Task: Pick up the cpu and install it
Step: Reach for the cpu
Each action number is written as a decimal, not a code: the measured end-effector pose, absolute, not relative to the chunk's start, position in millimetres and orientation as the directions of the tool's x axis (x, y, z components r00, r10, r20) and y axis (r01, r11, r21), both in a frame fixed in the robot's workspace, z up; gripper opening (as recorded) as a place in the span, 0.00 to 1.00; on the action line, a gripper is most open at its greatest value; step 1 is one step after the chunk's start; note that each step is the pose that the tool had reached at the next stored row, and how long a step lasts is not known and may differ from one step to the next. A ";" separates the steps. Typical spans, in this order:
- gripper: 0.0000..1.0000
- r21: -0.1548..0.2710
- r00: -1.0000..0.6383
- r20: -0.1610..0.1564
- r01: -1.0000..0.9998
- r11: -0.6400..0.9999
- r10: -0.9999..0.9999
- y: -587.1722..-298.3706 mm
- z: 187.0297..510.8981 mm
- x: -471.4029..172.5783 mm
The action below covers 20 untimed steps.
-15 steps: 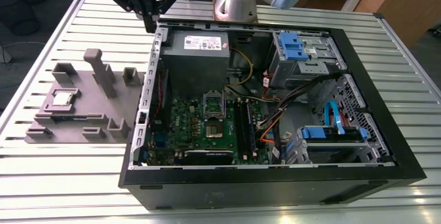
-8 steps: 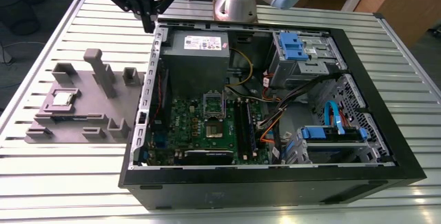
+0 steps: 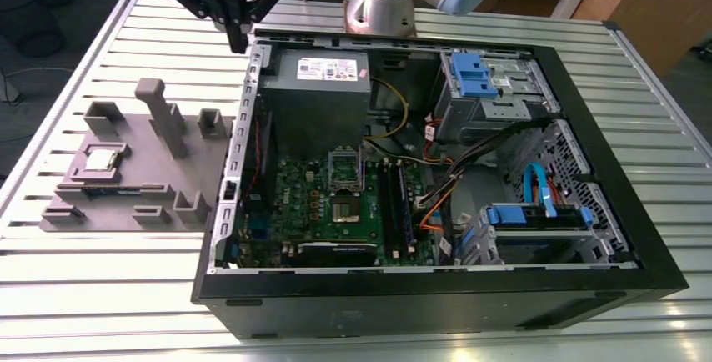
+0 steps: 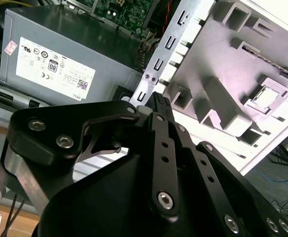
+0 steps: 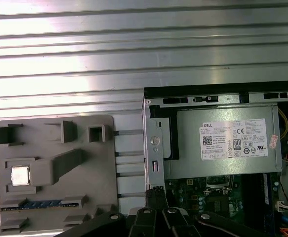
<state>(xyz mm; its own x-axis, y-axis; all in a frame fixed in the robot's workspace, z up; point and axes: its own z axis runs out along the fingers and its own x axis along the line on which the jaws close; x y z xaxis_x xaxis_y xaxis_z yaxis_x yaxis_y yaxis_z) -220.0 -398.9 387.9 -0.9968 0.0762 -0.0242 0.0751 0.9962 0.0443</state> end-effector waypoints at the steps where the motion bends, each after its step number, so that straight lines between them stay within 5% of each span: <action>1: 0.10 0.044 -0.997 -0.024 0.075 0.996 0.076 -398.9 387.9 -220.3; 20: 0.10 0.044 -0.997 -0.024 0.075 0.996 0.076 -398.9 387.8 -226.1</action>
